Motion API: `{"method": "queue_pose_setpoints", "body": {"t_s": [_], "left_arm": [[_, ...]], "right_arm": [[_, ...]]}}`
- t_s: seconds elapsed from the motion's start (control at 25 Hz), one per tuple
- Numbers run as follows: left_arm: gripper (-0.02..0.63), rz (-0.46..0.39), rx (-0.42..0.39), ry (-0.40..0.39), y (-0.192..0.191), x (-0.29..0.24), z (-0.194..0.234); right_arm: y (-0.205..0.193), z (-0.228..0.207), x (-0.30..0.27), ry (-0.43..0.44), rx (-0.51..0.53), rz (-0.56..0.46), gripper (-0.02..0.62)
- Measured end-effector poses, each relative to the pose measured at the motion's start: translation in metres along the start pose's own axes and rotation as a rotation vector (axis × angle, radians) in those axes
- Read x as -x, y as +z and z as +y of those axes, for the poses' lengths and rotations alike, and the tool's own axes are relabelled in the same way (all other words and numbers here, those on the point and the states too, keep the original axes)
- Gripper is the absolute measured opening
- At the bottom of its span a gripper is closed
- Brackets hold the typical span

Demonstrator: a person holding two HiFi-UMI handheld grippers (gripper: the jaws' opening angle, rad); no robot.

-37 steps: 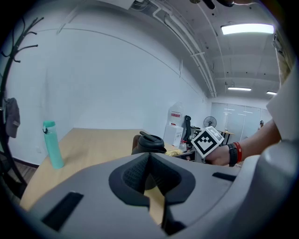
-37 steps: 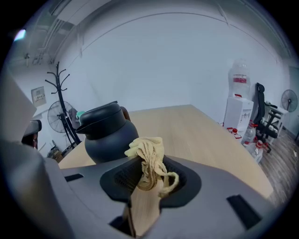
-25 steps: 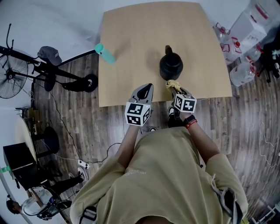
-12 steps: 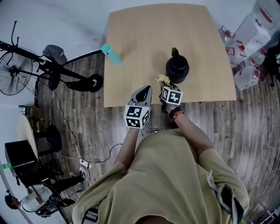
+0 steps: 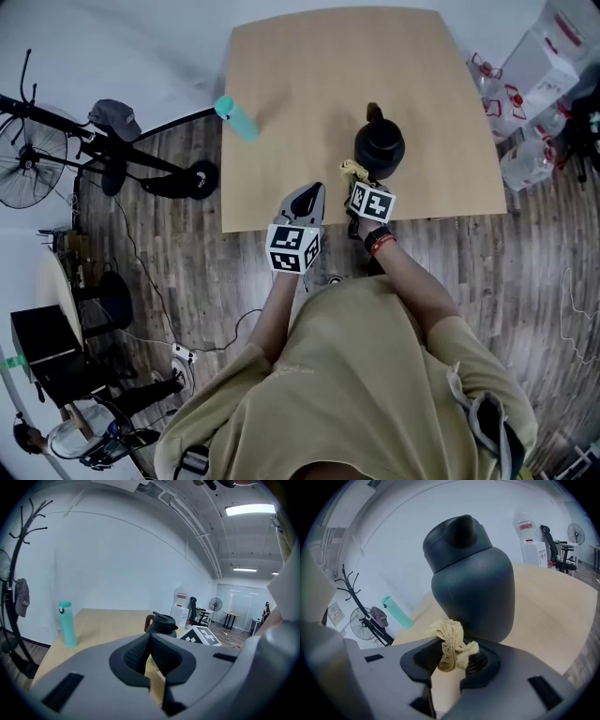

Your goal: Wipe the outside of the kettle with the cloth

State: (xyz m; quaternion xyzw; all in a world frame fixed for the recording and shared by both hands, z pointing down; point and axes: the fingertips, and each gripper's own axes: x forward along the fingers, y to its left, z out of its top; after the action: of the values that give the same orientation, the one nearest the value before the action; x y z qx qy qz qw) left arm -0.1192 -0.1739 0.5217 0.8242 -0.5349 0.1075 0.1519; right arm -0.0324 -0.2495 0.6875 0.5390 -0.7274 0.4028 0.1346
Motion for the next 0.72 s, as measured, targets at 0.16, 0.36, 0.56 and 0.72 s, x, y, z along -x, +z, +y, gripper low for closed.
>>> {"method": "queue_pose_setpoints", "body": {"t_s": [0.16, 0.36, 0.56, 0.72], "left_arm": [[0.025, 0.003, 0.000, -0.011, -0.001, -0.006, -0.002], [0.025, 0.014, -0.002, -0.030, -0.003, -0.015, -0.009], [0.025, 0.033, -0.001, -0.050, -0.007, -0.025, -0.016], [0.025, 0.036, 0.001, -0.062, -0.009, -0.033, -0.022]], "right_arm": [[0.001, -0.006, 0.005, 0.010, 0.039, 0.006, 0.130], [-0.002, -0.016, 0.012, 0.066, 0.082, 0.008, 0.130], [0.002, -0.033, 0.027, 0.041, 0.163, 0.012, 0.130], [0.006, -0.049, 0.036, 0.033, 0.218, 0.013, 0.130]]}}
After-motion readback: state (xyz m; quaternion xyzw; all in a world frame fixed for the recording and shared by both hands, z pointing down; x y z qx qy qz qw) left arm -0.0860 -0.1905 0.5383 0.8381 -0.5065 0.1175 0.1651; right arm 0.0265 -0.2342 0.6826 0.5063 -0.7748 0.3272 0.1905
